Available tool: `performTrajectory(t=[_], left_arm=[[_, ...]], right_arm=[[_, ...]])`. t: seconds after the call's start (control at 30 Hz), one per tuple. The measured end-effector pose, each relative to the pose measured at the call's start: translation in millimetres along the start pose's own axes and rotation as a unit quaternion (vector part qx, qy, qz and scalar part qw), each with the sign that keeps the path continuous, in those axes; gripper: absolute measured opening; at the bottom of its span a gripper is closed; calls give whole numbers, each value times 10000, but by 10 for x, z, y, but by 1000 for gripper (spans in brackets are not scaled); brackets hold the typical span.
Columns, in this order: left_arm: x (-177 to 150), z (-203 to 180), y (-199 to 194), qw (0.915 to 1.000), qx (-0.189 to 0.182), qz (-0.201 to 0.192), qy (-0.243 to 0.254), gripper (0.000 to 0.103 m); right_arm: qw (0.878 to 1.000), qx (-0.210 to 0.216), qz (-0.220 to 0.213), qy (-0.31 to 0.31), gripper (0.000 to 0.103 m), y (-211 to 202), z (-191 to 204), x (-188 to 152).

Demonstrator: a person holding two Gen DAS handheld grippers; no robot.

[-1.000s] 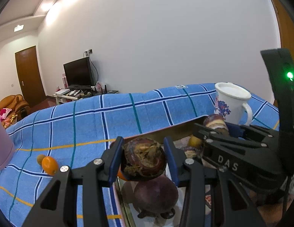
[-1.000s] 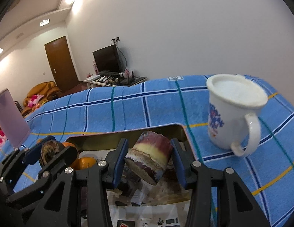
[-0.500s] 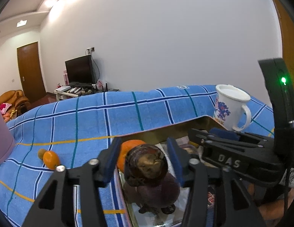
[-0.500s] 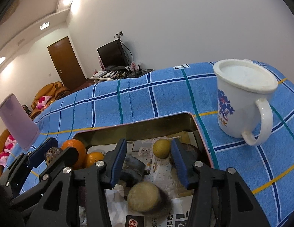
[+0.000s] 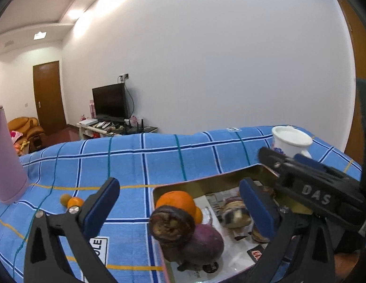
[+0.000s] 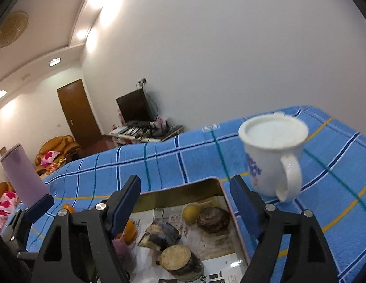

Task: Organize fruits
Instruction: 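Move both open tools from the tin back toward the kiwi and orange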

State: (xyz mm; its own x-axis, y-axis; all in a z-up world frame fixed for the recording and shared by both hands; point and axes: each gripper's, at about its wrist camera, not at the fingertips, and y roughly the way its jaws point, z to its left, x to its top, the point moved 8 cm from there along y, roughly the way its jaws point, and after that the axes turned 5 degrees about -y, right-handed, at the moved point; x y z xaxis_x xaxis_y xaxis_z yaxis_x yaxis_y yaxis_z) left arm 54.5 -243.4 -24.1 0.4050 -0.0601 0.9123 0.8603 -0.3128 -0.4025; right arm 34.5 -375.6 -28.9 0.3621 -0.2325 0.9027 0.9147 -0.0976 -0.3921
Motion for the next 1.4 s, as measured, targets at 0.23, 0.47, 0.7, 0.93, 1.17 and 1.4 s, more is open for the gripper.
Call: performTrajectory(t=[0.23, 0.47, 0.7, 0.93, 1.17, 1.4], left_arm=[[45, 207, -34, 9996, 266, -10, -68, 103], [140, 506, -149, 9964, 731, -286, 330, 103], [156, 1052, -168, 9946, 980, -317, 89, 103], [22, 1367, -100, 9946, 1033, -123, -19, 103], [64, 1564, -161, 9937, 1086, -237, -106, 103], [67, 1761, -180, 9920, 1230, -296, -28, 103]], right_arm=[[9964, -490, -680, -126, 86, -242, -29, 70], [9928, -775, -904, -127, 86, -343, -112, 120], [9877, -1162, -1033, -144, 86, -465, -37, 149], [9896, -1125, -810, -395, 86, -414, 335, 61], [9944, -858, -584, -183, 86, -283, 707, 41], [9953, -748, -537, -305, 86, -104, 1190, -62]])
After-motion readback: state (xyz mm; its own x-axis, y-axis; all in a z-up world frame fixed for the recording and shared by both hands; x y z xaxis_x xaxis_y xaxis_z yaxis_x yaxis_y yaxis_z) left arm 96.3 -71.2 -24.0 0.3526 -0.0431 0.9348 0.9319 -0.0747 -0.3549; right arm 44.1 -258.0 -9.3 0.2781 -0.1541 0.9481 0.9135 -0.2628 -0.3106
